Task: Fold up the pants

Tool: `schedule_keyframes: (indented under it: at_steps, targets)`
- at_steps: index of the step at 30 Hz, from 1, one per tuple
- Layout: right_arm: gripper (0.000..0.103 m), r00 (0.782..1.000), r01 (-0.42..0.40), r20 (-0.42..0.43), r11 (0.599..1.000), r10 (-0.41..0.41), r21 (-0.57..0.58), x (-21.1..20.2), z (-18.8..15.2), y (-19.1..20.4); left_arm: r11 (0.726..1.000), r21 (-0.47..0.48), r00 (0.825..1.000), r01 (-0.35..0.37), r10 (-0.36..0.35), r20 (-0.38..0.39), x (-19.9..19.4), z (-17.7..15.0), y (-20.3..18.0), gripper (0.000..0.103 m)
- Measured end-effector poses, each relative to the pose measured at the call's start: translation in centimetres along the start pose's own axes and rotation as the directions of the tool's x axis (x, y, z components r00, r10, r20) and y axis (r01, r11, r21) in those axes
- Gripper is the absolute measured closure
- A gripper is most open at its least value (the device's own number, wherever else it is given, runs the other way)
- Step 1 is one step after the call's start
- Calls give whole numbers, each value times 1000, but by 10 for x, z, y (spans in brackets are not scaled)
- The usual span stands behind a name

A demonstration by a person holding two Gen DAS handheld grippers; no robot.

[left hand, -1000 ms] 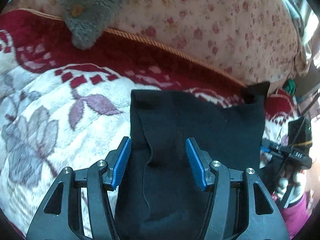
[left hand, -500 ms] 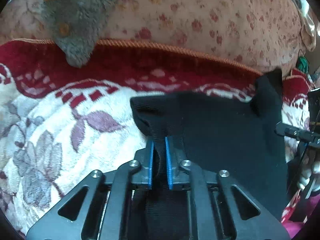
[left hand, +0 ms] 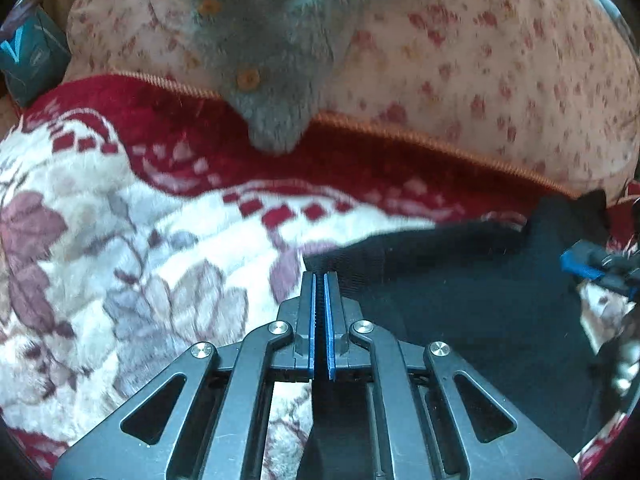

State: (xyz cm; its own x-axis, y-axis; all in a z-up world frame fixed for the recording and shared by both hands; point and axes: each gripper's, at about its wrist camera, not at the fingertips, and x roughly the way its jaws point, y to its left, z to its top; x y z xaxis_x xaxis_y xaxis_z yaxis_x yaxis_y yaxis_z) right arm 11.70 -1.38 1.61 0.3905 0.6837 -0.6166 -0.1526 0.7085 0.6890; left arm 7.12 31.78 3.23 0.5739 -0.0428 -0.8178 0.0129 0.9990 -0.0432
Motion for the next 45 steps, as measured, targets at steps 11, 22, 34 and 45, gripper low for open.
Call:
schedule_keyframes:
  at_steps: [11,22,34,45]
  targets:
    - [54,998,-43,40,999,43,19,-138,-97,-14,999,-36,993,-38,42,114,-61,-14,-22,99]
    - [51,967,-79,256,932,-15,355,-283,-211,-103,990,18,983,143,-144,115,-101,-38,-96,80]
    - [57,860,-233,491,750,-138,619,-317,-224,-188,985,27,986,168,-169,-1,-88,-84,-131,80]
    - [79,807,237,319,767,-497,596,-365,-212,-199,986,-52,988,157,-156,12,-93,-84,-109,80]
